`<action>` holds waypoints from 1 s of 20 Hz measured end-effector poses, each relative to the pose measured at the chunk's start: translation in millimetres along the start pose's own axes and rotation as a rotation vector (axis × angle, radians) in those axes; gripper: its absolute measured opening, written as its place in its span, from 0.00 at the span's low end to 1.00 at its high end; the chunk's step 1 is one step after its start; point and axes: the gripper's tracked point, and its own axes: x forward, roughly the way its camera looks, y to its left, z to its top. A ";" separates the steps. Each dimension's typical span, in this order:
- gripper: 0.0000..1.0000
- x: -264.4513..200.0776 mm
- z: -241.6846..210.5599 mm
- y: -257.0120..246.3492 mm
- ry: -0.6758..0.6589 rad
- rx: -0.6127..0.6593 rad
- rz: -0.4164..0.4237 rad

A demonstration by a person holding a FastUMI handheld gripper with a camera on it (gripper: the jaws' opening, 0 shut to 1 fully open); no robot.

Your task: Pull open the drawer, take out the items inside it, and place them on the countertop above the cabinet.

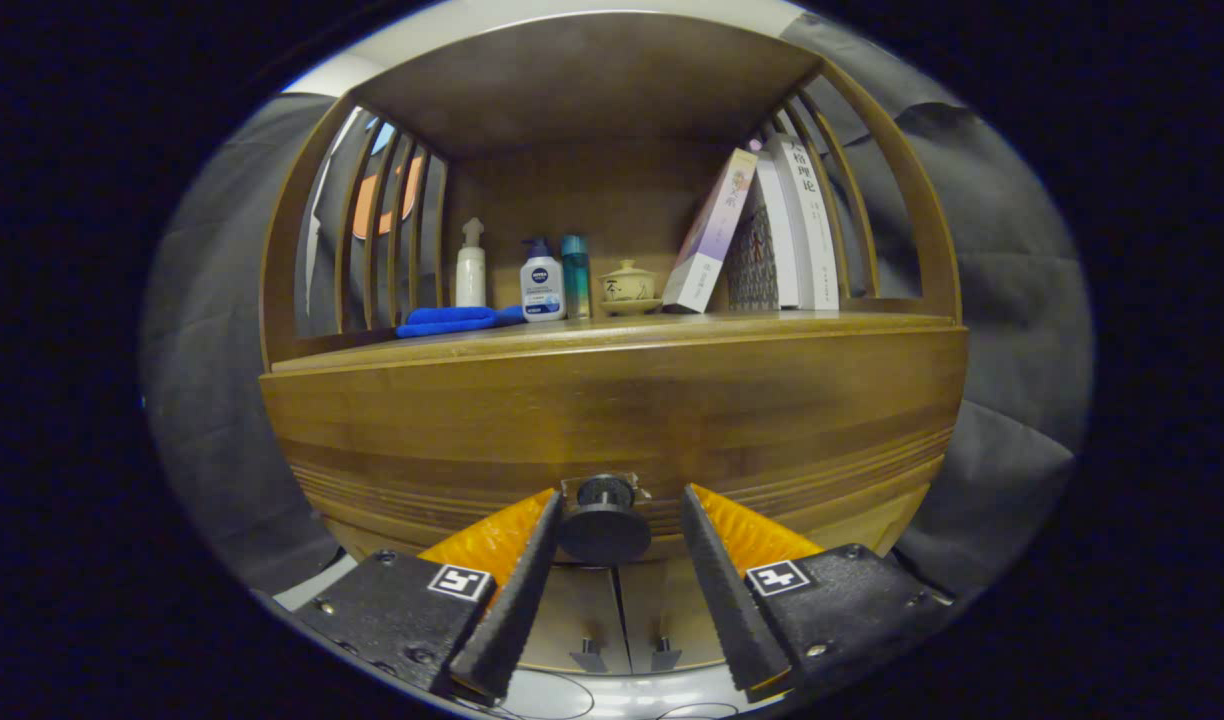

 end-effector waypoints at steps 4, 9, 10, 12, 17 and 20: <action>0.62 5.8 -2.0 2.0 -0.007 -0.013 -0.029; 0.49 5.1 -4.0 2.5 0.006 0.015 -0.018; 0.48 4.4 -3.1 1.0 0.009 -0.001 -0.016; 0.46 4.0 -3.8 1.9 0.019 -0.002 -0.008; 0.43 -6.6 -7.1 -0.1 0.048 -0.001 -0.021; 0.42 -22.1 -10.9 1.7 0.056 0.015 -0.024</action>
